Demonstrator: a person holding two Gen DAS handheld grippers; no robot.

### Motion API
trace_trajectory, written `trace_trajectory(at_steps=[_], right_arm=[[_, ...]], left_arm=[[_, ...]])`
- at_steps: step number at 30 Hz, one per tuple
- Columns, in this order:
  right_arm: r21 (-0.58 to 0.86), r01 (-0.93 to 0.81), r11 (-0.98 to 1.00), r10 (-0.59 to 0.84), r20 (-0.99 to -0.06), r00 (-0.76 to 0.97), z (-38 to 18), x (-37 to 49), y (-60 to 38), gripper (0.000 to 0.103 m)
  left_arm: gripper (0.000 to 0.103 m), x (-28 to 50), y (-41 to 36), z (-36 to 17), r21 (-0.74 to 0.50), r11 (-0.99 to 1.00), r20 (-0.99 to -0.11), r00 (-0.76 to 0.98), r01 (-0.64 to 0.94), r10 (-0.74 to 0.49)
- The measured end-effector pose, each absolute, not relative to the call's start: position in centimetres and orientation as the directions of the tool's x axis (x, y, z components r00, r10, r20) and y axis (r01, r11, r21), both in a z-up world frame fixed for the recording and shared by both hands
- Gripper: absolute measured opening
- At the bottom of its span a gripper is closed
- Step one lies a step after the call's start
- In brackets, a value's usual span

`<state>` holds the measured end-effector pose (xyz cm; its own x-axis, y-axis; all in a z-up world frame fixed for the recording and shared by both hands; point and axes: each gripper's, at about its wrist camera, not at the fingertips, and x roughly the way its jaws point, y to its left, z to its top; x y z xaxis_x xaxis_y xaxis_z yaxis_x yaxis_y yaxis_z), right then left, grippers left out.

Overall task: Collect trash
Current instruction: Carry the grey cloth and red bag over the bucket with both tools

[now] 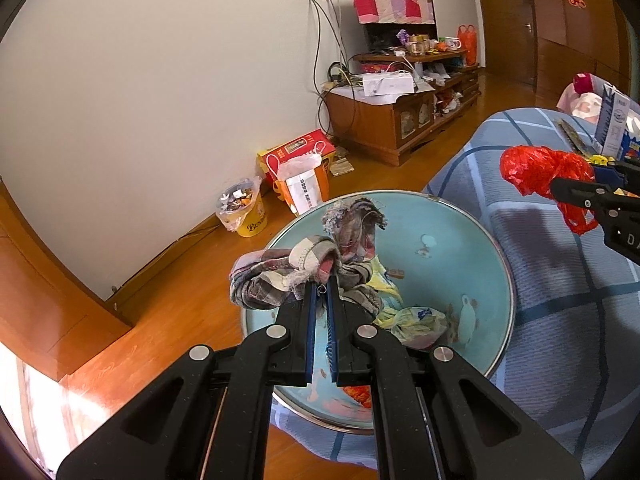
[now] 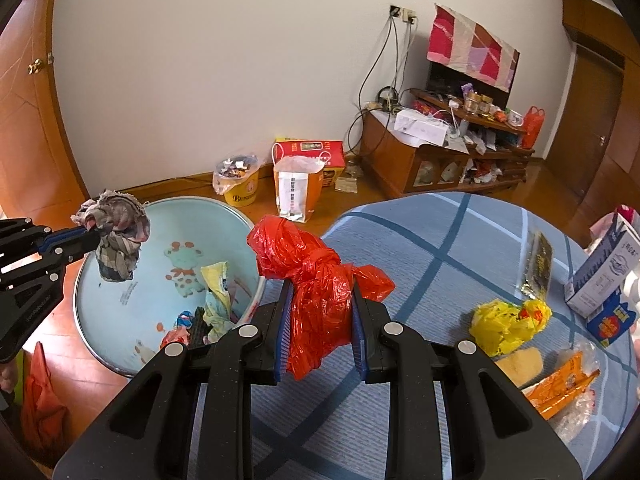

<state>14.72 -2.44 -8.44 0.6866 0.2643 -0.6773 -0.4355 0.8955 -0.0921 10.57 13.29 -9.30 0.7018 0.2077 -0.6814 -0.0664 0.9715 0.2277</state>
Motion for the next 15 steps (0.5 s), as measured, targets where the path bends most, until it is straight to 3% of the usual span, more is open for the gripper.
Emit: trace_trajectory(at_steps=[15], right_arm=[[-0.091,-0.455,0.886,0.281,-0.677,0.681,-8.6,14.8,-1.1,0.026]], left_arm=[[0.005,10.7,13.8,-9.5,0.226,0.97,-0.683,0.694,-0.093,0.226]])
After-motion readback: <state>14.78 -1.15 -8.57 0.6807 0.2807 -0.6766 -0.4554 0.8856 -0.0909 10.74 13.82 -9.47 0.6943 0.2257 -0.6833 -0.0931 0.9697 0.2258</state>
